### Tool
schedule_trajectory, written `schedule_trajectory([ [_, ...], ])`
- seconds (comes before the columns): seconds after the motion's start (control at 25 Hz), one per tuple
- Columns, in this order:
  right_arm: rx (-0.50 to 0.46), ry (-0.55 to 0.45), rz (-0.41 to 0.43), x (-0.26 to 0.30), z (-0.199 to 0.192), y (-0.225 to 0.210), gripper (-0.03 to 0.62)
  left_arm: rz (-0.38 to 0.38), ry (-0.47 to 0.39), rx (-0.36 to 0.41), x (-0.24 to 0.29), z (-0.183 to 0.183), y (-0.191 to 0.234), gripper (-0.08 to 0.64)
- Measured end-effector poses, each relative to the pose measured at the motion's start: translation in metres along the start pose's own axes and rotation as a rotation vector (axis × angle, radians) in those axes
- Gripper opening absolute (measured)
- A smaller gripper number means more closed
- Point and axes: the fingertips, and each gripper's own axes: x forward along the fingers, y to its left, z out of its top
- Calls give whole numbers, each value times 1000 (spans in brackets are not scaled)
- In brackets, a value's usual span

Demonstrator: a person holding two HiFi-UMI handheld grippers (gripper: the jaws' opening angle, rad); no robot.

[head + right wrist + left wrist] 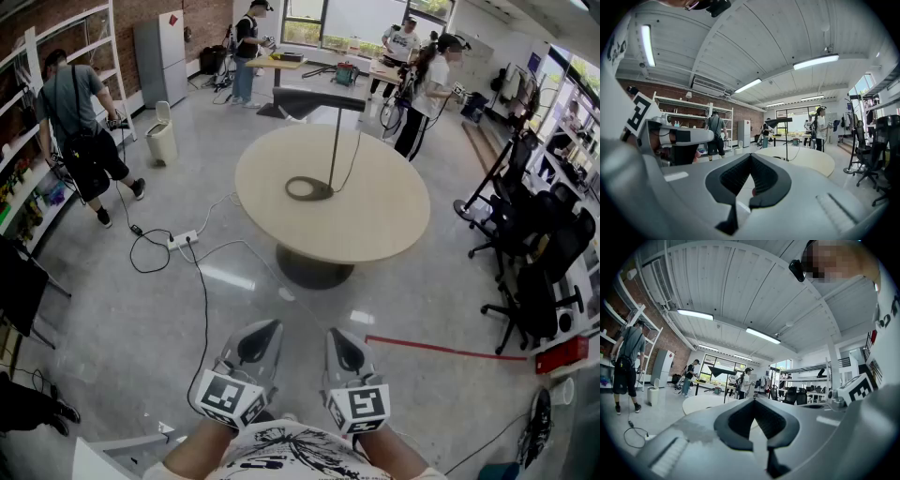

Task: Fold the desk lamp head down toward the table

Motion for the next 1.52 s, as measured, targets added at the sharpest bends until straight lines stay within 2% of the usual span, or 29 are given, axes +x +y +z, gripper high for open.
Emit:
schedule_trajectory([
  [0.44,19,13,-7,-3,-4,4,8,-11,9,-8,-6,-3,0,5],
  [0.72,51,21,-42,-10,-15,-7,8,-3,15,-25,-9,-11,-3,3],
  [1.08,65,52,-42,-15,-30,-23,9,21,29,-38,-2,-22,-5,3],
  [1.28,78,70,-46,3,-36,-32,9,29,43,-46,11,-28,10,5],
  [1.52,73,87,-74,52,-36,-47,9,20,47,-73,50,-24,53,3],
])
